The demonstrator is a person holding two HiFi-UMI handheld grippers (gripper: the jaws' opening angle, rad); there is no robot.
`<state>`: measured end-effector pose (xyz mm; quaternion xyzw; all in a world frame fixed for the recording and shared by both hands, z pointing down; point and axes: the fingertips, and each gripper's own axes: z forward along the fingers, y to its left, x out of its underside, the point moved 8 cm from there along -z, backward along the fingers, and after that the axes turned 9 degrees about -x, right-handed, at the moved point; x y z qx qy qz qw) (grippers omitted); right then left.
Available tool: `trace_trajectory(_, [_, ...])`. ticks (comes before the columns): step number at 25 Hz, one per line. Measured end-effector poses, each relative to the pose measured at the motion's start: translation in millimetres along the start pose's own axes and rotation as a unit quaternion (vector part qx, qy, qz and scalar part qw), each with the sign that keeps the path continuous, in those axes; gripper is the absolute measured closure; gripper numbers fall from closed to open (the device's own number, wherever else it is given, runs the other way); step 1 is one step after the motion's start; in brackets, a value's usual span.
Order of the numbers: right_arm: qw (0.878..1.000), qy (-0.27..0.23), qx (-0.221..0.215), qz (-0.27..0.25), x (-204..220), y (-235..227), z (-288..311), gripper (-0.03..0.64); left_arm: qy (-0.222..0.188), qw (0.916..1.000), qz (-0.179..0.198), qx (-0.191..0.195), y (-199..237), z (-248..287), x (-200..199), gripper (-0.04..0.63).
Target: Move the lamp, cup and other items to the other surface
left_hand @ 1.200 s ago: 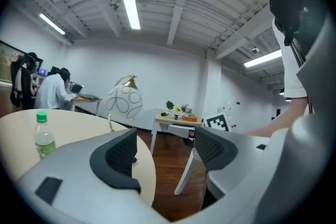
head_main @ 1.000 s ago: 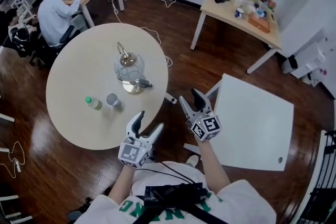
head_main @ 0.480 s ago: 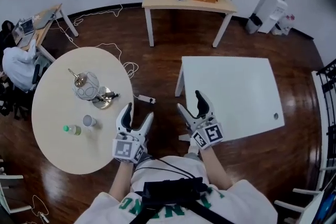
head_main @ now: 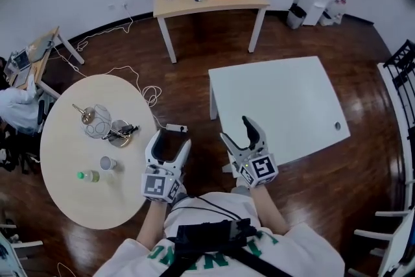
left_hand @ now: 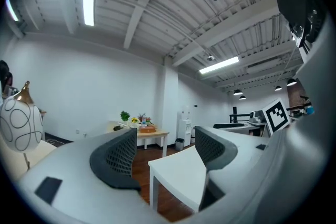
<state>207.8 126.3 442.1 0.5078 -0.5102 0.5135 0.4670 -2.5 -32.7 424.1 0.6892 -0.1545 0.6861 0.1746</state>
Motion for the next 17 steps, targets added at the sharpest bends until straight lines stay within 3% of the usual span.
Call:
trace_trajectory(3, [1.0, 0.003, -0.005, 0.01, -2, 2, 1, 0.249, 0.002, 1.0, 0.001, 0.002, 0, 0, 0, 0.256])
trace_trajectory(7, [0.999, 0.008, -0.042, 0.03, 2, 5, 7, 0.25, 0.005, 1.0, -0.005, 0.0, 0, -1, 0, 0.256])
trace_trajectory(17, [0.994, 0.025, -0.099, 0.035, 10, 15, 24, 0.255, 0.016, 0.9998, -0.006, -0.012, 9, -7, 6, 0.256])
